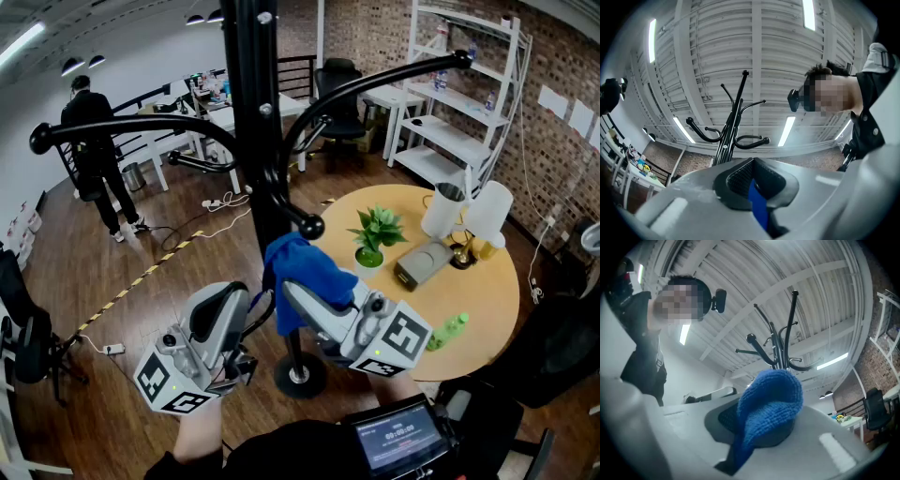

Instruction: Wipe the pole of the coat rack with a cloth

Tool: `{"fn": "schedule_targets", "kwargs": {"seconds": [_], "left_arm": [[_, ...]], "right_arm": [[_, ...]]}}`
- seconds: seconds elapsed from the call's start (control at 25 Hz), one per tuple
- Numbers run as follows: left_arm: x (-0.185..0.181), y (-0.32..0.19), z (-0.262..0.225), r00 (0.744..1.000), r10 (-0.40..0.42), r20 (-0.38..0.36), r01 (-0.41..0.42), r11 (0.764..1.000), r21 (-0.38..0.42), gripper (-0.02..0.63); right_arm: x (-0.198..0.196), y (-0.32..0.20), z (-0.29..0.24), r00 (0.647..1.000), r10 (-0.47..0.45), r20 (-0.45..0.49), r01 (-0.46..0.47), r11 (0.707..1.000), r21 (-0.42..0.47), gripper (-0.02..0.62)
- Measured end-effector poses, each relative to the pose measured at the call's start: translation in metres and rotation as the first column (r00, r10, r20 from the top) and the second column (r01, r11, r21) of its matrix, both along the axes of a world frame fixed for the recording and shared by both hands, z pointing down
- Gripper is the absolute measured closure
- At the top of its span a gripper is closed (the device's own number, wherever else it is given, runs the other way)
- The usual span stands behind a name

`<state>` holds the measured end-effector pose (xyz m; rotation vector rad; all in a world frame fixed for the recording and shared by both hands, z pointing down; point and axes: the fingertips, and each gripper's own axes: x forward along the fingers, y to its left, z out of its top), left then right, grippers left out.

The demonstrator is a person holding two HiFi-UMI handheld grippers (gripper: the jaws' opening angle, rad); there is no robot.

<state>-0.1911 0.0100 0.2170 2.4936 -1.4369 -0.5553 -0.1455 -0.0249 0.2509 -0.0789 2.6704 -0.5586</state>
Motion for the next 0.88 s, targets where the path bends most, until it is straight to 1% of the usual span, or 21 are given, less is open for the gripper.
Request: {"fn": "schedule_targets", "kwargs": {"seconds": [0.08, 0.16, 0.24, 0.32, 0.4, 0.48, 0.52, 0.64, 0.72, 0.8, 0.88], "left_arm": [[-0.008, 0.005, 0.000, 0.999, -0.041, 0.034, 0.041, 0.999, -0.003, 0.614], [-0.015, 0.008, 0.000, 0.996, -0.082, 0.045, 0.082, 0.997, -0.007, 0.614], [-0.017, 0.005, -0.001, 0.994, -0.106, 0.026, 0.106, 0.994, 0.001, 0.614], [-0.015, 0.001, 0.001, 0.994, -0.106, 0.014, 0.106, 0.994, 0.008, 0.614], [-0.011, -0.005, 0.007, 0.994, -0.104, 0.027, 0.104, 0.995, 0.000, 0.614], [-0.006, -0.013, 0.011, 0.991, -0.115, 0.071, 0.117, 0.993, -0.014, 0.614], [-0.001, -0.018, 0.013, 0.987, -0.121, 0.108, 0.124, 0.992, -0.022, 0.614], [0.016, -0.030, 0.025, 0.965, -0.129, 0.230, 0.147, 0.987, -0.064, 0.614], [0.025, -0.032, 0.033, 0.953, -0.134, 0.272, 0.159, 0.984, -0.074, 0.614], [0.032, -0.033, 0.037, 0.955, -0.139, 0.261, 0.165, 0.983, -0.080, 0.614], [0.033, -0.036, 0.038, 0.963, -0.162, 0.217, 0.185, 0.978, -0.091, 0.614]], "right_arm": [[-0.002, 0.004, -0.001, 0.999, -0.020, 0.044, 0.021, 1.000, -0.020, 0.580], [0.001, 0.012, -0.005, 0.997, -0.022, 0.069, 0.024, 0.999, -0.025, 0.580], [0.006, 0.020, -0.009, 0.998, -0.016, 0.061, 0.017, 1.000, -0.018, 0.580], [0.010, 0.026, -0.008, 0.999, -0.004, 0.042, 0.005, 1.000, -0.012, 0.580], [0.015, 0.033, -0.009, 0.999, 0.008, 0.034, -0.008, 1.000, -0.015, 0.580], [0.020, 0.044, -0.013, 1.000, 0.009, 0.026, -0.008, 1.000, -0.011, 0.580], [0.021, 0.050, -0.017, 1.000, 0.004, 0.019, -0.004, 1.000, -0.003, 0.580], [0.023, 0.069, -0.023, 1.000, -0.010, -0.015, 0.011, 0.999, 0.047, 0.580], [0.020, 0.079, -0.022, 0.999, -0.009, -0.047, 0.012, 0.996, 0.084, 0.580], [0.017, 0.084, -0.020, 0.998, 0.015, -0.066, -0.009, 0.996, 0.091, 0.580], [0.017, 0.082, -0.019, 0.996, 0.052, -0.068, -0.048, 0.997, 0.060, 0.580]]}}
